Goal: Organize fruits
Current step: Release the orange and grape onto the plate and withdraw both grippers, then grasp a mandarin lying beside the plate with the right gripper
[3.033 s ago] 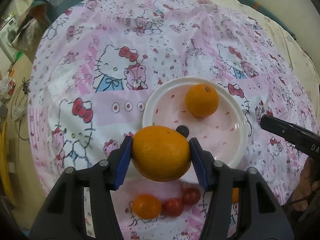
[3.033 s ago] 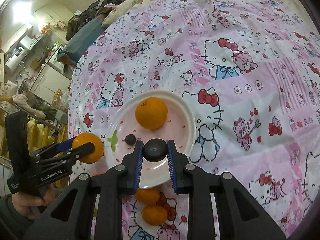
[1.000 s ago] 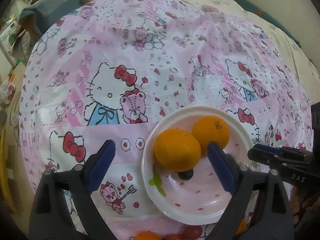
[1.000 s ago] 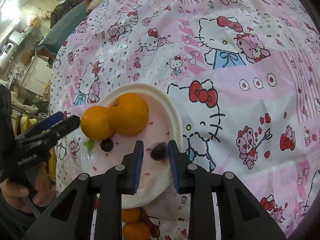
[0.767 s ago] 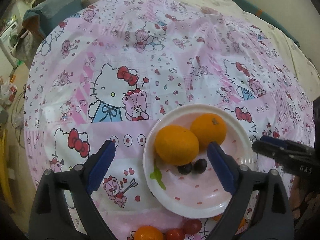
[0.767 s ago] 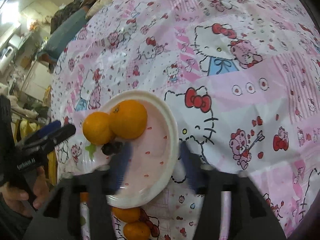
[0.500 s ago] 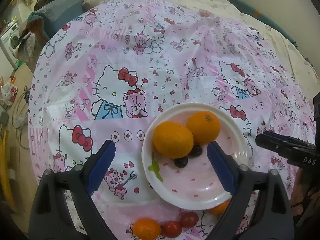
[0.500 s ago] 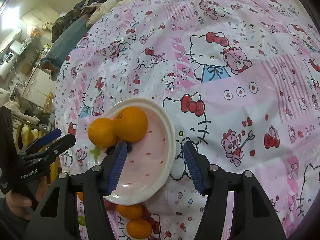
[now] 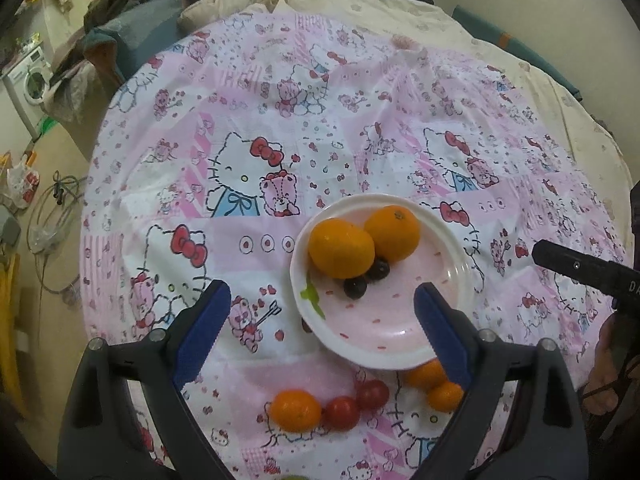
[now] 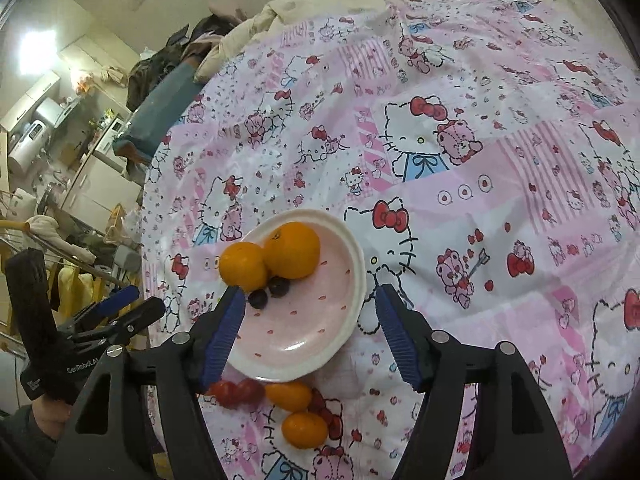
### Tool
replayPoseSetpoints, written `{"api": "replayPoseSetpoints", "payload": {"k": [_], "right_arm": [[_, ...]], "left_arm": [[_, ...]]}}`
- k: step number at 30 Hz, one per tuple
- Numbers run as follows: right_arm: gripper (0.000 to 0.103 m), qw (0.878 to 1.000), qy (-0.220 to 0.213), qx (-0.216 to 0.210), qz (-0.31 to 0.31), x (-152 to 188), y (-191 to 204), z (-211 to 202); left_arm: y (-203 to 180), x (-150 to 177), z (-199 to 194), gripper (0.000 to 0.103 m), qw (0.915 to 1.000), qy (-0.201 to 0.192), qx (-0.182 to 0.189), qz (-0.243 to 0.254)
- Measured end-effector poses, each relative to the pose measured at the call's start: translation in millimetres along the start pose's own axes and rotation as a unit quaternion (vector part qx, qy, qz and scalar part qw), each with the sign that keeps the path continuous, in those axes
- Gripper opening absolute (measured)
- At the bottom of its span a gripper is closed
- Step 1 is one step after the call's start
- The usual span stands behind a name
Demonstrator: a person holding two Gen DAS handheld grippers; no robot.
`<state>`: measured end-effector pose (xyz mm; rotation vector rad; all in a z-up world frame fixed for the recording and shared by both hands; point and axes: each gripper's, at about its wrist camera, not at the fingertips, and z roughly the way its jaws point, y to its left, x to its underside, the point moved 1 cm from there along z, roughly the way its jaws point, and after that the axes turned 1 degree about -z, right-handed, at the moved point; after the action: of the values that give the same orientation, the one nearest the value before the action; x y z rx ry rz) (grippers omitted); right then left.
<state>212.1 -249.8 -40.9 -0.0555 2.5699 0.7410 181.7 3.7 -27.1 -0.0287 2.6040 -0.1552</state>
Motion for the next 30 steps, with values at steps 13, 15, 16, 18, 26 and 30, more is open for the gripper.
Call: {"api": "replayPoseSetpoints", "payload": {"k": [13,15,16,18,26,30], "right_arm": [[0.071,1.0,-0.002,-0.006,0.016,35,3,-22],[0.071,1.0,0.003,-0.004,0.016,40,3,-21],[0.071,1.0,0.006,-0.002,0.017,42,3,-19],[0.071,1.0,0.02,0.005,0.019,47,3,-12],[0.071,0.995,0.096,0.021,-0.005,66,14,34],[0.071,0.988,0.149,0.02,-0.018,76,21,66]], "left_arm": [[13,36,-33,0.091,0.9991,-0.015,-0.024,-0.033],[18,40,-36,0.091,0.9986,-0.018,-0.026,-0.042],[21,42,-36,0.091,0.9984,-0.018,-0.027,-0.045],[27,45,-34,0.091,0.9979,-0.017,-0.026,-0.057],[36,49,-27,0.091,0.9955,0.005,-0.011,-0.094],[33,50,-28,0.091,0.996,0.002,-0.025,-0.085]]}}
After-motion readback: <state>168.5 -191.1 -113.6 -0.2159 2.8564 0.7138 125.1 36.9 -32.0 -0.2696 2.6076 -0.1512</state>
